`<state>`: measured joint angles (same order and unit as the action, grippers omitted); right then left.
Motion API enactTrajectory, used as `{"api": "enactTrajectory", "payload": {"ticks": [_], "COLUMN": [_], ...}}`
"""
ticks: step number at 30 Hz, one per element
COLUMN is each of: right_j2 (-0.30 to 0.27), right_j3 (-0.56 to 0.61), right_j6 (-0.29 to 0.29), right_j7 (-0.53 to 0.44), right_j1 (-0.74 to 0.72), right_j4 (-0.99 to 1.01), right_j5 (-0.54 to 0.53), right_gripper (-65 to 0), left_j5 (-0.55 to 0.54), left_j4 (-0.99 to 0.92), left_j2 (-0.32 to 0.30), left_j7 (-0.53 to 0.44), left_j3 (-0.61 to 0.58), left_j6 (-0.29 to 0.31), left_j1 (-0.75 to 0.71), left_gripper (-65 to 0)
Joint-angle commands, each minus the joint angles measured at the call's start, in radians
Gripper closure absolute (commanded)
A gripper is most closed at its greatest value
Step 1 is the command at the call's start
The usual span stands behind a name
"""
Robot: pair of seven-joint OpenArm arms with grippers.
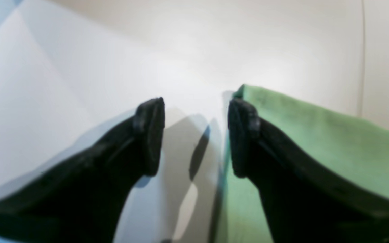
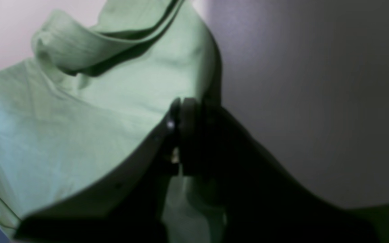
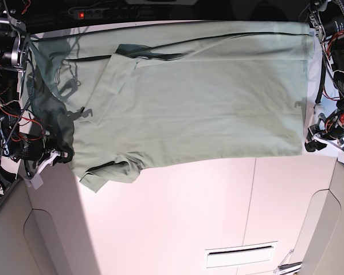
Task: Fold the T-shirt properly
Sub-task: 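Move the left gripper to the other hem corner and grasp it, then hold both hem corners and lift them, folding the shirt lengthwise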
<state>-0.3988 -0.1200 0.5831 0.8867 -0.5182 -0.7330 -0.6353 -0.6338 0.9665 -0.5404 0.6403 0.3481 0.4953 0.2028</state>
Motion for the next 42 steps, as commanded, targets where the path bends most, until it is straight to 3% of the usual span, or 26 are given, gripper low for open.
{"api": "enactTrajectory", "payload": {"ticks": [1,18,24,26,33,36,42], "right_j2": [-0.013,-0.013,-0.013,-0.013,-0.014,-0.014,-0.014], "right_j3": [-0.001,-0.001,-0.001,-0.001,-0.001,-0.001,-0.003], "right_j6": [-0.003,-0.003,-0.003,-0.003,-0.003,-0.003,-0.004], "right_j7": [0.003,0.004,0.004,0.004,0.007,0.056,0.166], "right_j1": [-0.021,-0.021,-0.021,-0.021,-0.021,-0.018,0.055], "right_j4": [-0.008,-0.008,-0.008,-0.008,-0.059,-0.139,-0.395], "right_j5": [0.006,-0.03,-0.031,-0.031,-0.032,-0.046,-0.116], "right_gripper": [0.0,0.0,0.0,0.0,0.0,0.0,0.0], "left_j5": [-0.011,0.002,0.026,0.025,0.024,-0.002,-0.197], "left_j4": [0.008,0.008,0.008,0.008,0.044,0.123,0.381], "left_j2": [-0.019,0.063,0.063,0.063,0.058,0.058,0.058], "left_j7": [0.009,0.037,0.036,0.029,0.001,0.053,0.232], "left_j3": [0.004,0.004,0.004,0.004,0.021,0.065,0.194], "left_j6": [0.014,0.041,0.04,0.04,0.041,0.053,0.101], "left_j1": [0.016,0.055,0.055,0.055,0.054,0.04,-0.063], "left_gripper": [-32.9,-32.2,-5.3,0.0,0.0,0.0,0.0]}}
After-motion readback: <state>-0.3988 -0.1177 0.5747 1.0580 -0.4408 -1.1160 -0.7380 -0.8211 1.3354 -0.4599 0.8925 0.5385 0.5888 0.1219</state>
